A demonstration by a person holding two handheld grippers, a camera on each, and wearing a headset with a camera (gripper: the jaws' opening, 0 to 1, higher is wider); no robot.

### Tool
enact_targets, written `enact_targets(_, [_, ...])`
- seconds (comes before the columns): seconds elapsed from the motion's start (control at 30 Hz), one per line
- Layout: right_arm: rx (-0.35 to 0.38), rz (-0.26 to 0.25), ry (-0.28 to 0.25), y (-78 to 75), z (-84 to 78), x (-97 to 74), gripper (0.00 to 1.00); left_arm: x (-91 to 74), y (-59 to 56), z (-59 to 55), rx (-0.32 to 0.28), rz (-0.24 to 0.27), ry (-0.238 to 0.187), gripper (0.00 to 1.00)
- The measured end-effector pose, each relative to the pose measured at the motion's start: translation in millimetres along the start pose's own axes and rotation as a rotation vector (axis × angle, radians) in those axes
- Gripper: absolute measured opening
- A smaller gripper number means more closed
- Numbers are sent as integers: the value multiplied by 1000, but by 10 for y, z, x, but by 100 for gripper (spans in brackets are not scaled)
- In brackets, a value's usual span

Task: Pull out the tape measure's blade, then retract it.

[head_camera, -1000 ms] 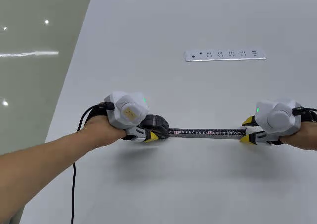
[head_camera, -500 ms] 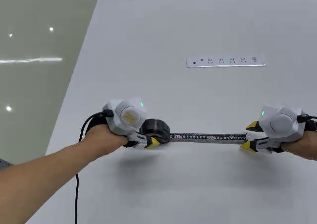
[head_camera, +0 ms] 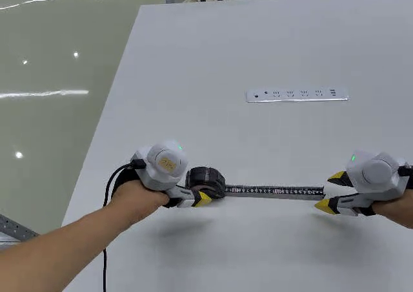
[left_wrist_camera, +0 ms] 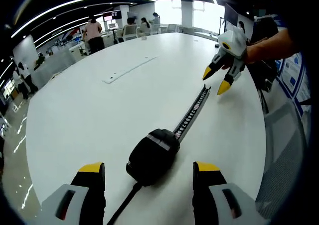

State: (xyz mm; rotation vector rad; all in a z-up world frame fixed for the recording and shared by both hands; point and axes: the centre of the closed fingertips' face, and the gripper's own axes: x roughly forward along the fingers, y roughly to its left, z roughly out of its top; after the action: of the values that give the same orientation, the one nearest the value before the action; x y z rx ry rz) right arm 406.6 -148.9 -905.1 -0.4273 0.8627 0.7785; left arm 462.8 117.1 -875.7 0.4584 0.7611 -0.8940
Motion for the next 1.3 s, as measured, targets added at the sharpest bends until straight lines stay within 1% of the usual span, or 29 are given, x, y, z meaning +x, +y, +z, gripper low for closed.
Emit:
enact_targets(0.1, [48,-10,-21,22,35,-39,46,-44,-20,3,-27,16,-4,70])
enact_targets(0.2, [74,-9,-48,78,89,-68,47,-88,-57,14,-51,31,-16,72])
enact_targets(0.27, [77,-11,-50,108,100,-72,48,-105,-64,14,-70,42,-21,73])
enact_targets(0.4, [77,-11,-51,116,103,-73,50,-110,-67,13,-73,43,-22,74])
enact_targets(0.53, [119,-14,-77,189,154,-97,53,-199,-95,-34,-123,86,-35,76])
enact_targets(0.57, [132,-18,-79,200,158,-108,53,-231,-101,-56,-147,96,-39,76])
enact_targets(0.73, [165,-23,-93,232,169,-149,56,-291,-117,-110,-178,116,-42,78])
enact_targets(0.87, [193,-33,-105,296,191,-209,58,-340,-130,-120,-210,127,-53,79])
enact_targets(0.93, [203,-38,-108,316,197,-234,59,-360,-128,-123,-217,137,-55,80])
enact_targets(1.0, [215,-53,-108,329,198,-266,59,-385,-126,-125,-235,148,-65,81])
enact_targets(1.03, [229,-69,-109,323,197,-288,59,-413,-130,-123,-237,156,-68,81])
enact_targets(1.13, [260,-88,-115,330,200,-325,60,-460,-151,-139,-252,173,-75,81])
enact_targets(1.2, [271,-92,-121,365,211,-349,61,-506,-171,-156,-260,188,-75,81])
enact_targets(1.27, [283,-98,-119,390,211,-364,62,-525,-185,-177,-287,193,-75,82])
enact_targets(1.3, [293,-97,-129,416,225,-375,63,-557,-192,-192,-314,207,-71,83])
